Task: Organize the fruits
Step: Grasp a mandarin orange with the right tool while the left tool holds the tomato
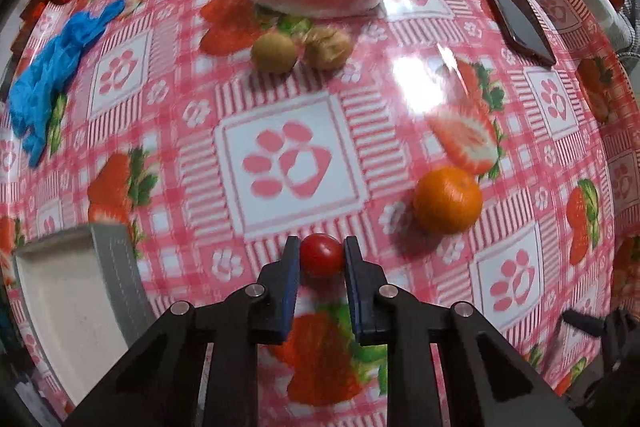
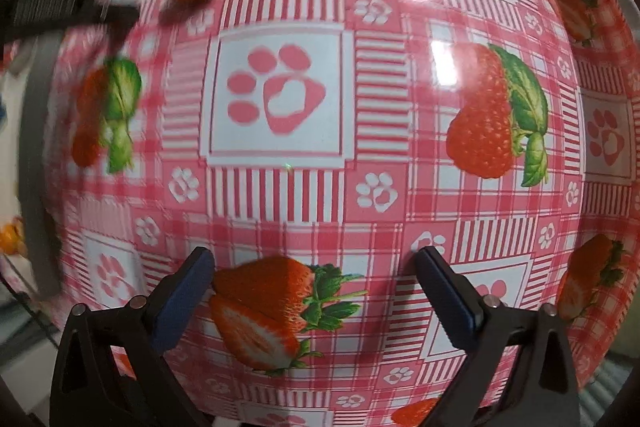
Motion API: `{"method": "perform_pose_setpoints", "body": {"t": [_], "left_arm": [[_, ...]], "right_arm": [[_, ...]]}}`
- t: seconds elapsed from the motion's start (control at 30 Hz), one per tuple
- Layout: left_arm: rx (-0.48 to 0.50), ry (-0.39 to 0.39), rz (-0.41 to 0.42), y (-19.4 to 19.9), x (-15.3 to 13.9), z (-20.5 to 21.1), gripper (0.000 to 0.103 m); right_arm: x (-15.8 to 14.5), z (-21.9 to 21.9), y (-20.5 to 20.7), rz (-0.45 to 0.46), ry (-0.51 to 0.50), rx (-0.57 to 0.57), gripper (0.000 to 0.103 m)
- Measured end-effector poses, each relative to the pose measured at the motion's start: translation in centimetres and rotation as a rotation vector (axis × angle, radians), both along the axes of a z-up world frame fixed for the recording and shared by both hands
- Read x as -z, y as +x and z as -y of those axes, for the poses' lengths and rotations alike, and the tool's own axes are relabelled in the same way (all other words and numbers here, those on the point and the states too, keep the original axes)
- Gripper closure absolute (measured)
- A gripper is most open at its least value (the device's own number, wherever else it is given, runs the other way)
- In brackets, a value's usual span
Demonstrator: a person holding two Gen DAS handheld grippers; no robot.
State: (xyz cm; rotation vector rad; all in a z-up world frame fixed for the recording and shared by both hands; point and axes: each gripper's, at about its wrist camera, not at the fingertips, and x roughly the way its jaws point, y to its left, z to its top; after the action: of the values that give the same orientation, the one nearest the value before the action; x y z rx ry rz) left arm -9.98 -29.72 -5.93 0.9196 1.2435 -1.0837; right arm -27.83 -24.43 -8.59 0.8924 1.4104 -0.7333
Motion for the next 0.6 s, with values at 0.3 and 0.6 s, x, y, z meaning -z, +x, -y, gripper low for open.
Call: {"method": "perform_pose_setpoints", "body": {"t": [0.3,0.6], "left_arm": [[-0.065,0.053,-0.039,1.2,0.3,-6.5,0.08],[-0.123,0.063,-0.058,2.2,0.6,-10.8,0.08]], "right_arm": [[-2.4,5.2,5.5,0.091,-0.054,0.004,0.003],[-2.2,8.8,13.3,0.108,-0.091,-0.082,0.011]]}}
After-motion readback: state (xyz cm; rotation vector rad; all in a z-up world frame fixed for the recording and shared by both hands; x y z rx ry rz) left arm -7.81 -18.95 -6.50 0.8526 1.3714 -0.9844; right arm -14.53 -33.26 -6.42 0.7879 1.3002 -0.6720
